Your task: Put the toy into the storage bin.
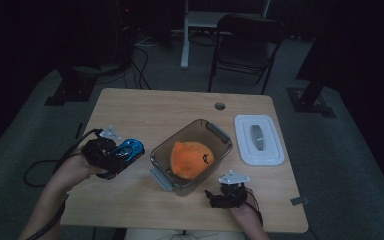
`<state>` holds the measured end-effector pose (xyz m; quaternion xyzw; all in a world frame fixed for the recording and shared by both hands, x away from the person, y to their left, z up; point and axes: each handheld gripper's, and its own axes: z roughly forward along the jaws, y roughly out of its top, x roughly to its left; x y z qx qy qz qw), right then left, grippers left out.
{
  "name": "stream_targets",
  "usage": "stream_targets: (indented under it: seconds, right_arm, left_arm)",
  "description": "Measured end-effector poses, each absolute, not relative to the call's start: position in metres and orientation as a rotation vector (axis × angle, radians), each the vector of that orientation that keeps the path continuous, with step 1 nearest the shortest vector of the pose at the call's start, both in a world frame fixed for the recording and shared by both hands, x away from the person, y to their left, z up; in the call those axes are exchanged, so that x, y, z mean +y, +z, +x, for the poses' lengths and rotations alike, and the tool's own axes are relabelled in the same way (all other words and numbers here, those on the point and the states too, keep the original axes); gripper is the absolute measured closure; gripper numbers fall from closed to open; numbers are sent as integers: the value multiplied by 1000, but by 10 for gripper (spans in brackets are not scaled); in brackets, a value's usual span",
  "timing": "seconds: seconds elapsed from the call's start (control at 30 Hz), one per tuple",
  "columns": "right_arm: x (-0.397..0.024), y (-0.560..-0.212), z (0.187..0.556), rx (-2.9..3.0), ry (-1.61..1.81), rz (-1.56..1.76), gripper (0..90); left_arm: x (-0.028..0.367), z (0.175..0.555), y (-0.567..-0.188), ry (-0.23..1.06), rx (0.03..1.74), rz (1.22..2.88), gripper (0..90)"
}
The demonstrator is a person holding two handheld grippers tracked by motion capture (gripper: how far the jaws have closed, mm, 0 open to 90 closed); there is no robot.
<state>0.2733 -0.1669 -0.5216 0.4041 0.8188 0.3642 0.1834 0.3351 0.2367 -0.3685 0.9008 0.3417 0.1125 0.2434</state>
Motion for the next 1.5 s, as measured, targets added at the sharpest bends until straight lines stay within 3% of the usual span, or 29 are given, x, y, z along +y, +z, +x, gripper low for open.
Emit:
stream_targets:
  seconds: [0.27, 0.63, 1.17, 1.5]
  right_arm:
    - [-187, -526, 271, 2286, 985, 1167, 120]
    - [-189, -526, 271, 2281, 1000, 1182, 120]
    - [-192, -526, 272, 2284, 1014, 1185, 120]
    - [-193, -526, 271, 2288, 1017, 1182, 120]
  left_arm:
    - [215, 343, -345, 320, 910, 2444, 288]
    - [151, 359, -328, 307, 761, 2468, 288]
    - [83, 381, -346, 220, 673, 2517, 288]
    - [67, 387, -368, 193, 668, 2566, 288]
